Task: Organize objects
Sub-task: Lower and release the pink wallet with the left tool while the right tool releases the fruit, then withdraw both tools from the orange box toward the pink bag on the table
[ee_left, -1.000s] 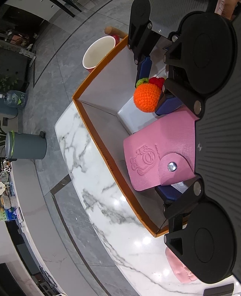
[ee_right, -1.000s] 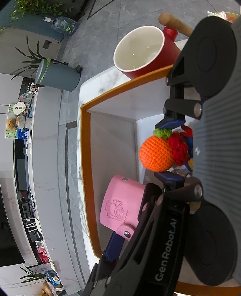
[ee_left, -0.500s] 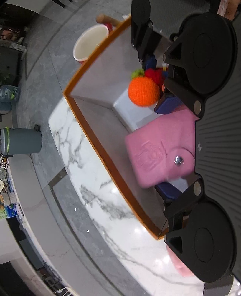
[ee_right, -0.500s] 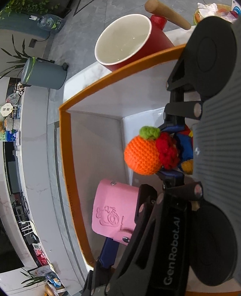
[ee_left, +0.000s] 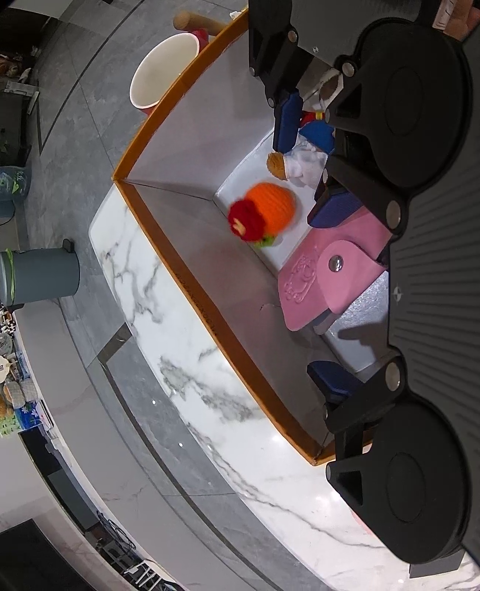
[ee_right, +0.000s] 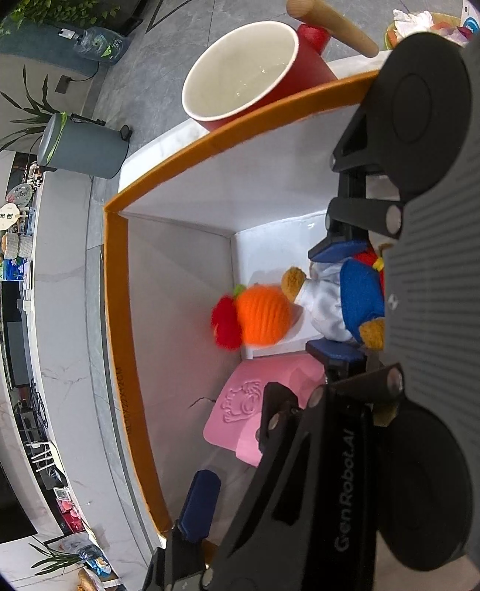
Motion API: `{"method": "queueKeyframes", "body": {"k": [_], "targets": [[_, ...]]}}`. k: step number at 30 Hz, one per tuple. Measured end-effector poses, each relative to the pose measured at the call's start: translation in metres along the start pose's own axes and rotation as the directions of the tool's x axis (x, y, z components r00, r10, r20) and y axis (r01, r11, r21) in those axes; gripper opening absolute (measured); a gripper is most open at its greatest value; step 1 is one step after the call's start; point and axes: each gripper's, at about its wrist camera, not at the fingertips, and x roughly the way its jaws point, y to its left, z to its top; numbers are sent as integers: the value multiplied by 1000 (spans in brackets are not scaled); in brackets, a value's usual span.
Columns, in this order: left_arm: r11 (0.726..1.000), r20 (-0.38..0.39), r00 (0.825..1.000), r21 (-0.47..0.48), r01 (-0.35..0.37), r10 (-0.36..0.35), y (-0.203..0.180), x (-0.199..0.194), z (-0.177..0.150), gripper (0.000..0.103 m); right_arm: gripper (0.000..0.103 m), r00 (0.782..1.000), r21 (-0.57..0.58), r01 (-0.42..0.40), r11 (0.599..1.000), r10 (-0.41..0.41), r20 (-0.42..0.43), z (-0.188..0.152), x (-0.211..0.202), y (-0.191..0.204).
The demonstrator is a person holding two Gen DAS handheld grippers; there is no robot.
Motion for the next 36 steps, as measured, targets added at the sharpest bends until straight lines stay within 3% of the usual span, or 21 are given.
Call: {"method": "queueKeyframes", "body": {"k": [10,24,27,29,30,36], "targets": [[1000,41,999,29,-9,8,-4,-16,1,93,52,999,-19,23,1000,-23,23,-1,-13,5],[1000,100,995,-2,9,-8,0,-39,4,90,54,995,-30,44,999,-41,96,6,-41,6],[1000,116,993,-13,20,-19,2,-45,3,90,57,993,-28,36,999,-32,112,8,-47,5],[999,127,991,-28,38,-34,4,-49,2,90,72,990,-32,54,998,-49,130,8,-52,5],[998,131,991,-35,45,-40,5,-51,2,90,75,987,-42,77,996,-70,147,7,-56,7],[994,171,984,-82,67,-53,10,-63,-2,90,76,978,-46,88,995,-78,193,10,-71,10]]}}
